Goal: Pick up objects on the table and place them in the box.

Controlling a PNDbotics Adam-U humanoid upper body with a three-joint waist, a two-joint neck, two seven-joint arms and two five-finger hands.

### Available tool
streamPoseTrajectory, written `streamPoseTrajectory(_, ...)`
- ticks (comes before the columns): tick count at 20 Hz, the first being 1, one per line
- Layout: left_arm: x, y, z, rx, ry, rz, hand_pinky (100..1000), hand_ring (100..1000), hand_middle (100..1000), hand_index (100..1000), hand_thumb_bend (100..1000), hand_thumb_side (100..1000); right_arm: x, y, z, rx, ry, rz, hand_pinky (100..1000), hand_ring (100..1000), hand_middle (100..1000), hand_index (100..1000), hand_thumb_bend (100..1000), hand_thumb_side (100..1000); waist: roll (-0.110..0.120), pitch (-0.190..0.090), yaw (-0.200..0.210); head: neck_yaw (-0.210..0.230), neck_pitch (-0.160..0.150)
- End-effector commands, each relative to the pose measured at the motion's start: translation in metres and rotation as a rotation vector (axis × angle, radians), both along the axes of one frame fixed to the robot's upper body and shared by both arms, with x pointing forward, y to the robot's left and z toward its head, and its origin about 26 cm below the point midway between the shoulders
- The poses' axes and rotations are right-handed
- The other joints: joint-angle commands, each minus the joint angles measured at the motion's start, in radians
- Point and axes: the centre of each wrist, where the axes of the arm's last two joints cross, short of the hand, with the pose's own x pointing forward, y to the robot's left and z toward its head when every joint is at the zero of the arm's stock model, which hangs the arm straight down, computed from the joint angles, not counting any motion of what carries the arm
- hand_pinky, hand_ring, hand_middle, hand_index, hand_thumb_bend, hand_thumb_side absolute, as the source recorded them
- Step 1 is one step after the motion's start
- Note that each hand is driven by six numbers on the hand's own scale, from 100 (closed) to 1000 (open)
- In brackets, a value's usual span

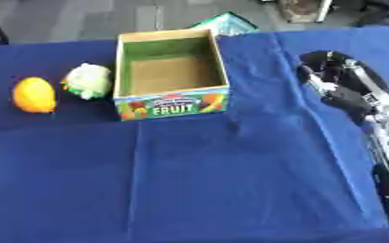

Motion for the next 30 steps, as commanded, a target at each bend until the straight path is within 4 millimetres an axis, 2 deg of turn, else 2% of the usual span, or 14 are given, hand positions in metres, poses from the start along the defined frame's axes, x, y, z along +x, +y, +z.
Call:
streamPoseTrajectory(1, 0.004, 0.004, 0.014, 0.062, -0.002, -0.010, 802, 650, 635, 827, 235, 370, 0.000, -0.004, 0.011, -0.016, -0.031, -0.006, 763, 767, 611, 749, 292, 365, -0.002, -0.015, -0.003, 0.001, -0.005)
streamPoseTrajectory(2, 0.006, 0.004, 0.013, 0.073, 0.009, -0.015, 807, 661, 652, 834, 263, 347, 0.000, -0.004, 0.012, -0.016, -0.031, -0.005, 764, 767, 611, 750, 295, 364, -0.002, -0.015, -0.003, 0.000, -0.005)
streamPoseTrajectory(10, 0.027, 0.000, 0.002, 0.207, 0.158, -0.017, 818, 704, 731, 865, 320, 354, 0.000, -0.003, 0.010, -0.016, -0.028, -0.001, 764, 767, 611, 749, 291, 365, -0.004, -0.018, -0.006, -0.002, -0.002)
streamPoseTrajectory(20, 0.050, -0.013, -0.023, 0.386, 0.297, 0.096, 786, 675, 680, 864, 365, 289, 0.001, -0.003, 0.010, -0.016, -0.026, 0.003, 764, 767, 611, 749, 289, 365, -0.005, -0.017, -0.014, -0.005, -0.001)
streamPoseTrajectory(21, 0.051, -0.014, -0.025, 0.394, 0.303, 0.102, 773, 655, 652, 859, 319, 213, 0.001, -0.003, 0.010, -0.016, -0.026, 0.004, 764, 768, 611, 749, 288, 365, -0.005, -0.017, -0.014, -0.006, -0.001)
streamPoseTrajectory(22, 0.052, -0.015, -0.027, 0.403, 0.310, 0.109, 771, 650, 645, 858, 306, 195, 0.001, -0.002, 0.010, -0.017, -0.026, 0.005, 764, 768, 611, 749, 288, 365, -0.006, -0.017, -0.014, -0.006, 0.000)
streamPoseTrajectory(23, 0.053, -0.015, -0.030, 0.410, 0.317, 0.114, 762, 627, 619, 853, 258, 116, 0.001, -0.002, 0.010, -0.017, -0.026, 0.005, 764, 768, 611, 749, 288, 365, -0.006, -0.017, -0.015, -0.006, 0.000)
streamPoseTrajectory(24, 0.053, -0.016, -0.032, 0.416, 0.325, 0.118, 754, 608, 598, 848, 220, 100, 0.001, -0.002, 0.010, -0.017, -0.025, 0.005, 764, 768, 611, 749, 288, 365, -0.006, -0.017, -0.015, -0.006, -0.001)
streamPoseTrajectory(26, 0.053, -0.015, -0.036, 0.428, 0.338, 0.129, 735, 572, 564, 833, 162, 102, 0.001, -0.003, 0.010, -0.017, -0.025, 0.003, 764, 768, 611, 749, 288, 365, -0.006, -0.017, -0.015, -0.007, -0.001)
streamPoseTrajectory(27, 0.053, -0.015, -0.037, 0.437, 0.344, 0.136, 702, 516, 509, 797, 100, 124, 0.001, -0.003, 0.010, -0.018, -0.025, 0.003, 764, 768, 611, 749, 287, 365, -0.006, -0.017, -0.015, -0.007, -0.001)
streamPoseTrajectory(28, 0.053, -0.015, -0.038, 0.445, 0.345, 0.145, 694, 500, 491, 781, 100, 131, 0.001, -0.003, 0.010, -0.018, -0.025, 0.003, 764, 768, 611, 749, 287, 365, -0.005, -0.016, -0.015, -0.008, -0.001)
streamPoseTrajectory(29, 0.053, -0.015, -0.038, 0.450, 0.342, 0.157, 661, 432, 402, 680, 100, 159, 0.001, -0.003, 0.010, -0.018, -0.024, 0.003, 764, 768, 611, 749, 286, 364, -0.005, -0.016, -0.014, -0.008, -0.001)
streamPoseTrajectory(30, 0.053, -0.015, -0.037, 0.449, 0.331, 0.173, 651, 413, 376, 656, 100, 170, 0.001, -0.003, 0.009, -0.018, -0.024, 0.003, 764, 768, 611, 749, 286, 364, -0.005, -0.016, -0.014, -0.008, -0.001)
